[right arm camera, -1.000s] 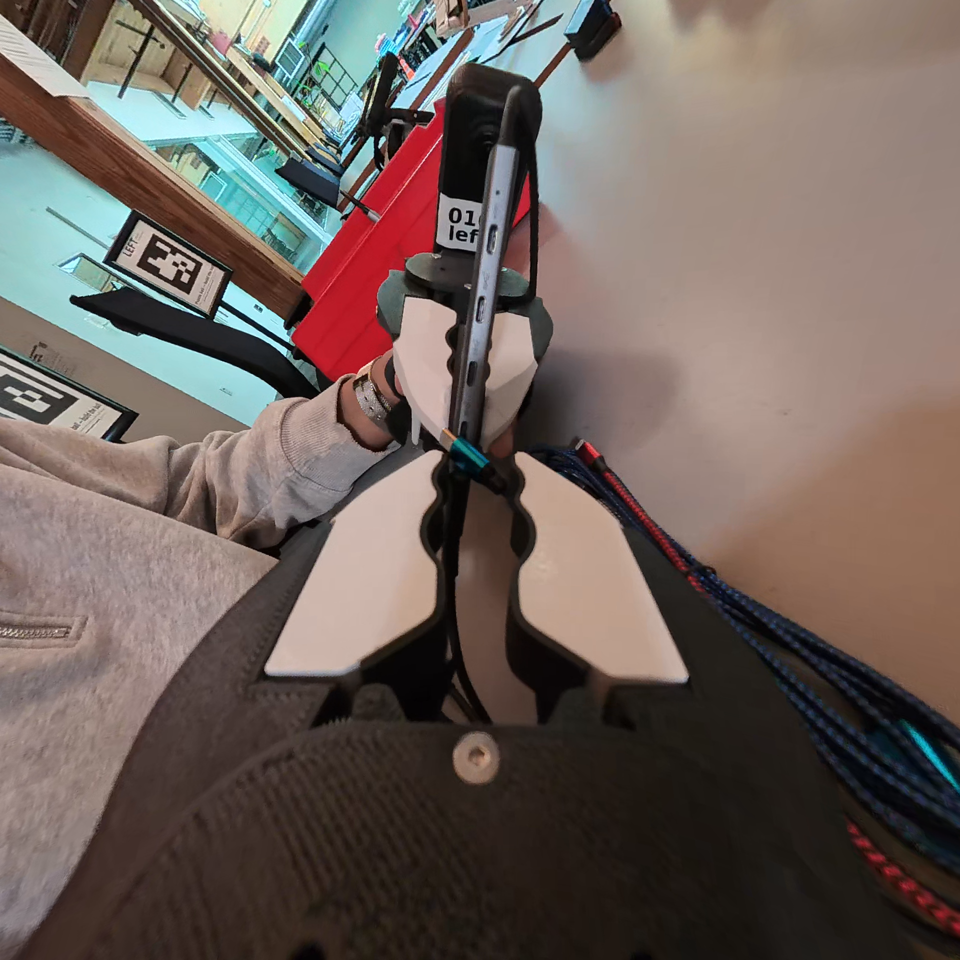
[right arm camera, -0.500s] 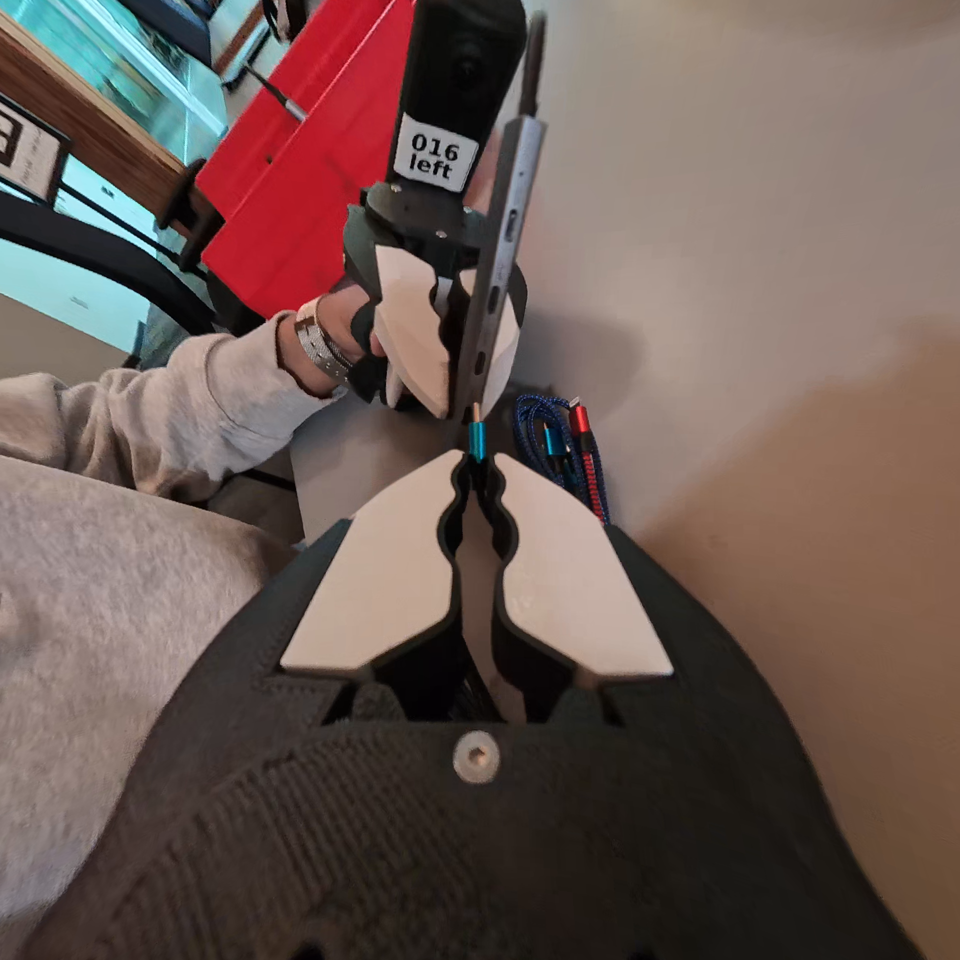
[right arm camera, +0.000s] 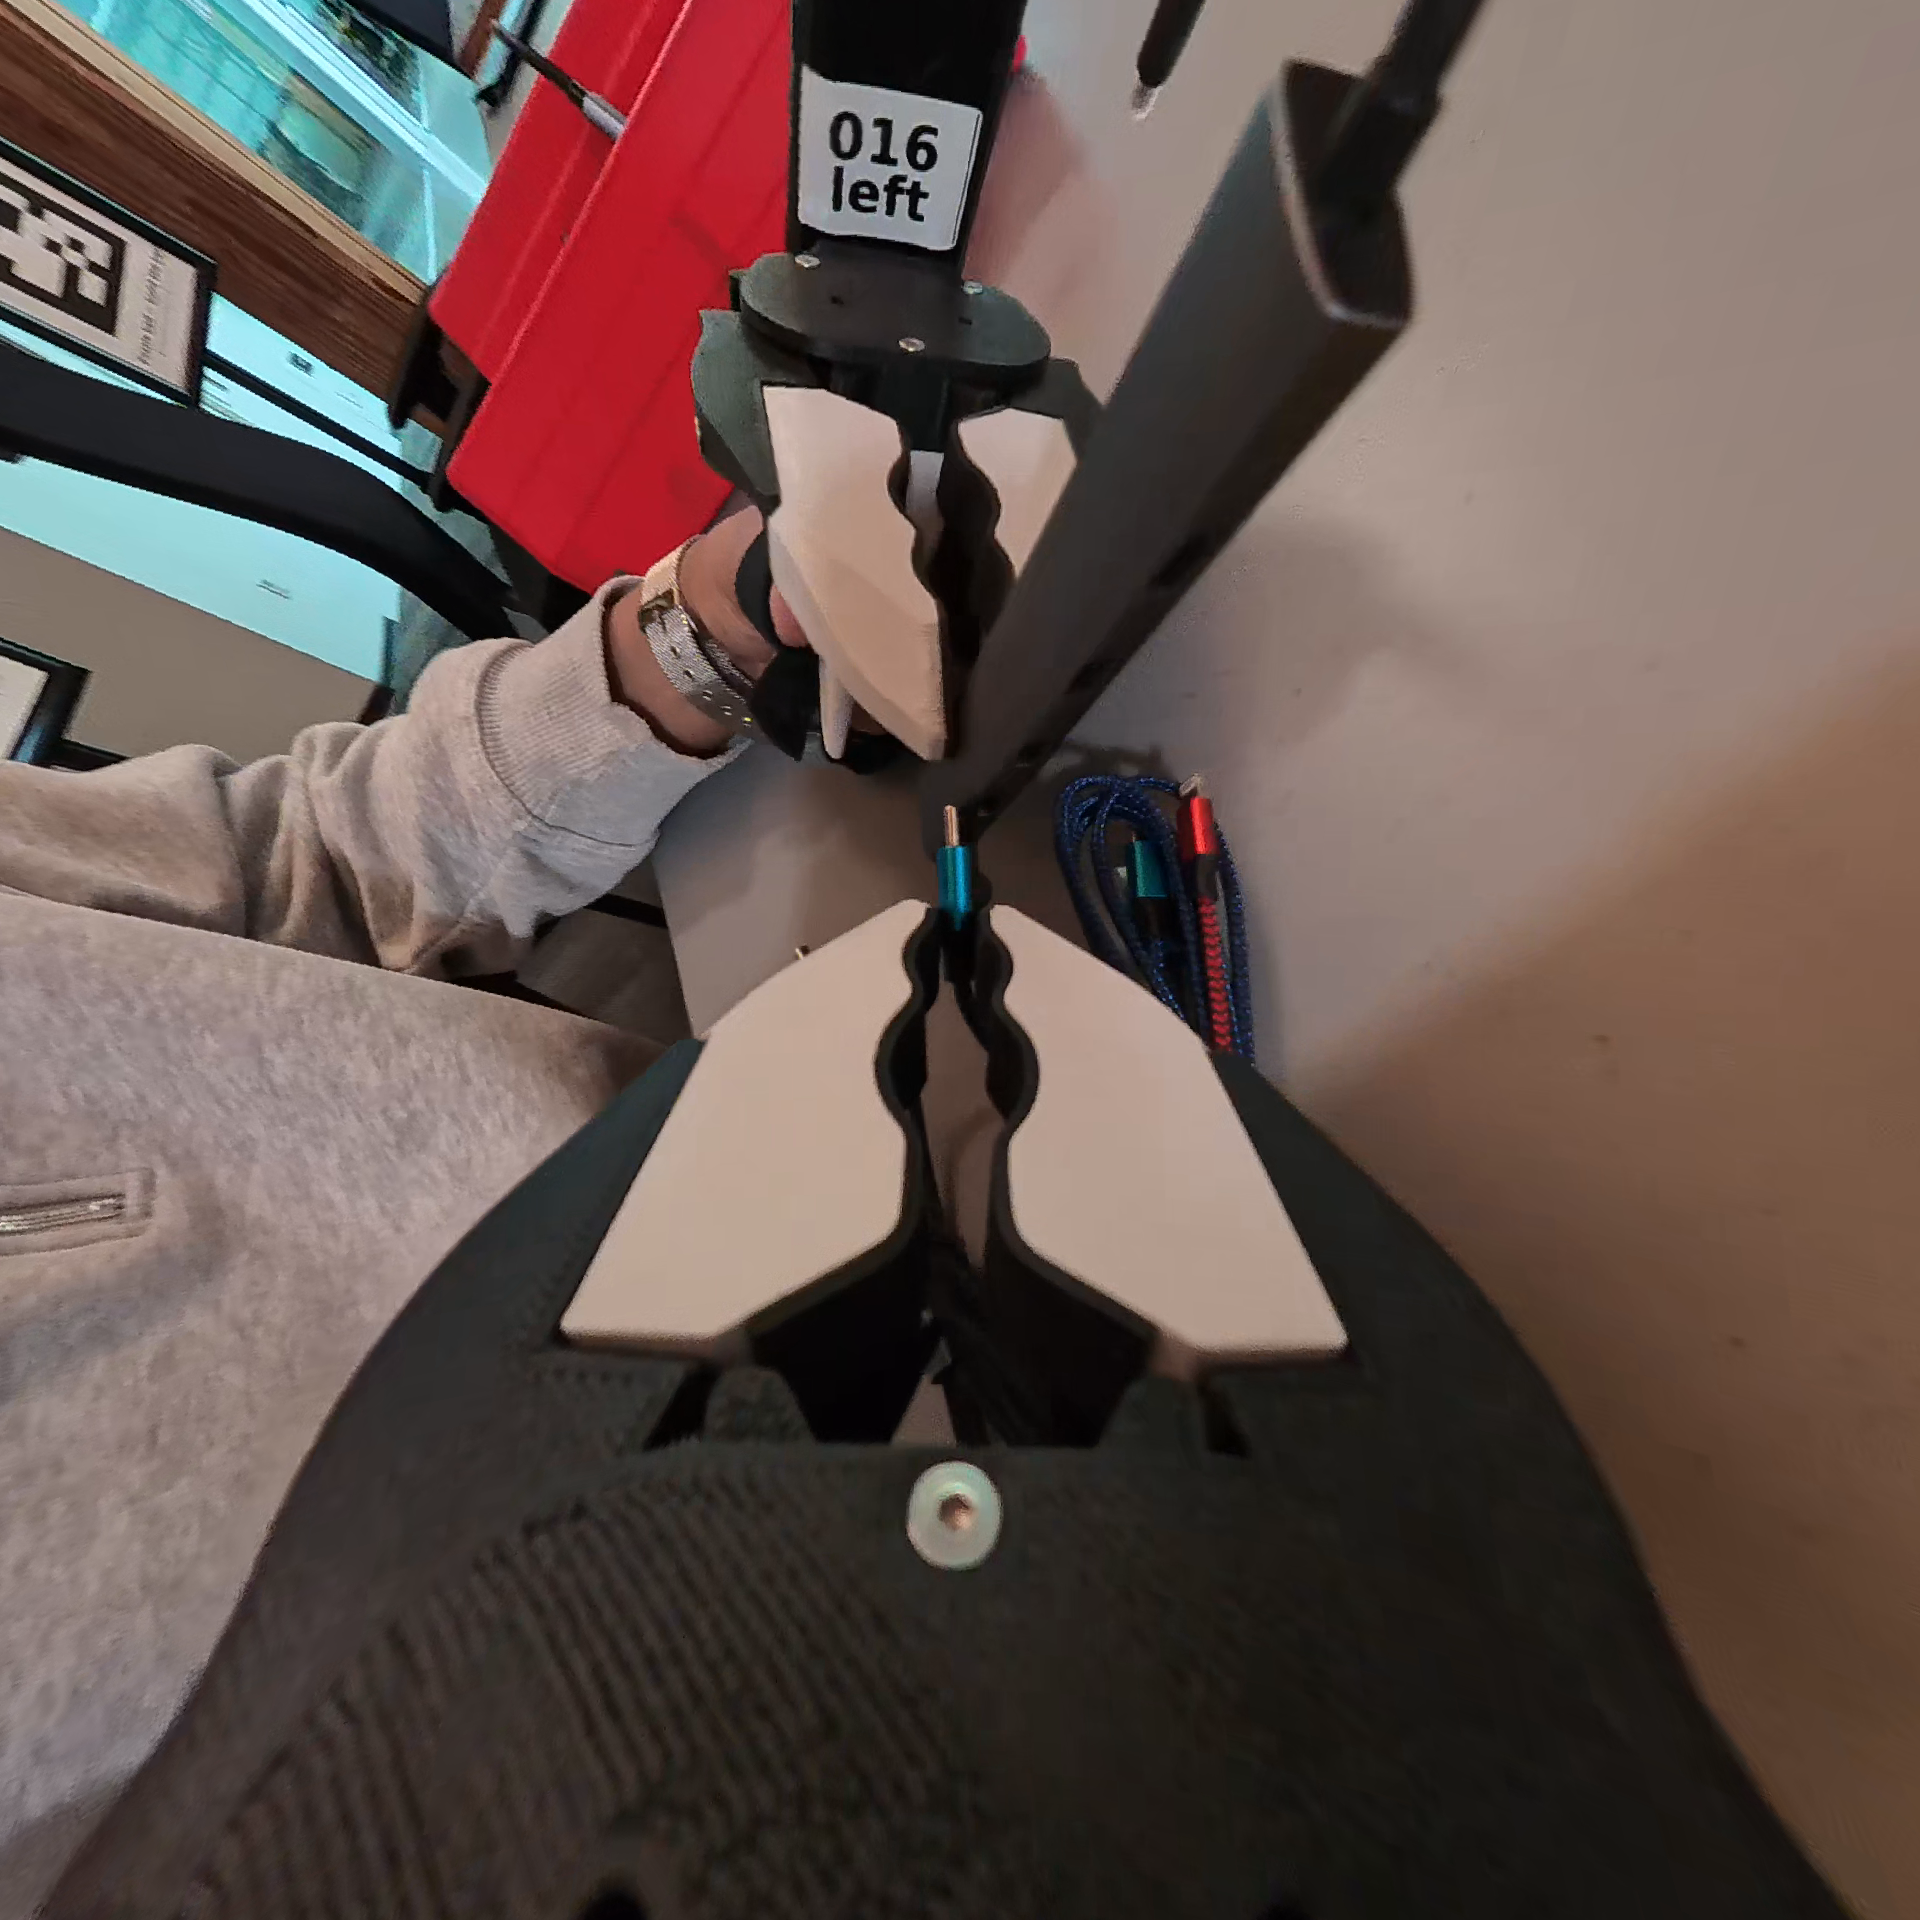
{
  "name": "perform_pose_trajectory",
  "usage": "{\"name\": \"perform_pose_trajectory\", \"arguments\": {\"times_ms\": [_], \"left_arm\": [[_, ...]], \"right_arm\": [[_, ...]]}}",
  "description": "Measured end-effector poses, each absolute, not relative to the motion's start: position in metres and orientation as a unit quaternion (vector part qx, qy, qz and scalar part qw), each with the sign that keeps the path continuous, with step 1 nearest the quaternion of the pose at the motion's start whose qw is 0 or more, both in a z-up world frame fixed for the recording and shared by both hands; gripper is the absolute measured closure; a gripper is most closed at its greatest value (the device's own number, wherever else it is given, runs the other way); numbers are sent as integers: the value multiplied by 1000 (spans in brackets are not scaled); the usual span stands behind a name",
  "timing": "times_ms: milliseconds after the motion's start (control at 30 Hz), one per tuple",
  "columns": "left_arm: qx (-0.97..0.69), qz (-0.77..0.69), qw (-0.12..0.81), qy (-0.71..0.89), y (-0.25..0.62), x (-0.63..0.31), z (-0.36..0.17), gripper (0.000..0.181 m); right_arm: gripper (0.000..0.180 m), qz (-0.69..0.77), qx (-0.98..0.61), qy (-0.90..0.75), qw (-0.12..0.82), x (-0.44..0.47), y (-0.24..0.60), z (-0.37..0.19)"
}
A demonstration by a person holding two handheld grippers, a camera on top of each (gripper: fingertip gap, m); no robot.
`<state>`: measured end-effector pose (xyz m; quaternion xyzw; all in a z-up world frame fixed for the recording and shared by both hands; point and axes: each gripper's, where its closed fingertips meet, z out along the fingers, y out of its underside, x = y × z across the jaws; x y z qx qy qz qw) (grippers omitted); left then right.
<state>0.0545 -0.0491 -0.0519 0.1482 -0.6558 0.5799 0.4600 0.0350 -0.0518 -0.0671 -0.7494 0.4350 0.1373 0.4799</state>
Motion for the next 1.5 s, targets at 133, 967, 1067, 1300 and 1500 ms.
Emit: {"name": "perform_pose_trajectory", "arguments": {"times_ms": [133,967,1067,1300,1500], "left_arm": [[137,584,461,-654,-48,52,-49,172],[85,538,467,-696,-53,26,-57,171],[85,537,468,-697,-53,25,-58,171],[88,540,471,-692,-52,27,-57,172],[89,539,472,-692,-53,27,-57,171]], "right_arm": [[174,161,-737,440,486,33,-53,-64],[174,195,-751,445,448,20,-61,-71],[174,195,-755,443,443,19,-63,-71],[174,195,-762,438,435,15,-67,-69],[174,200,-766,433,432,12,-65,-69]]}}
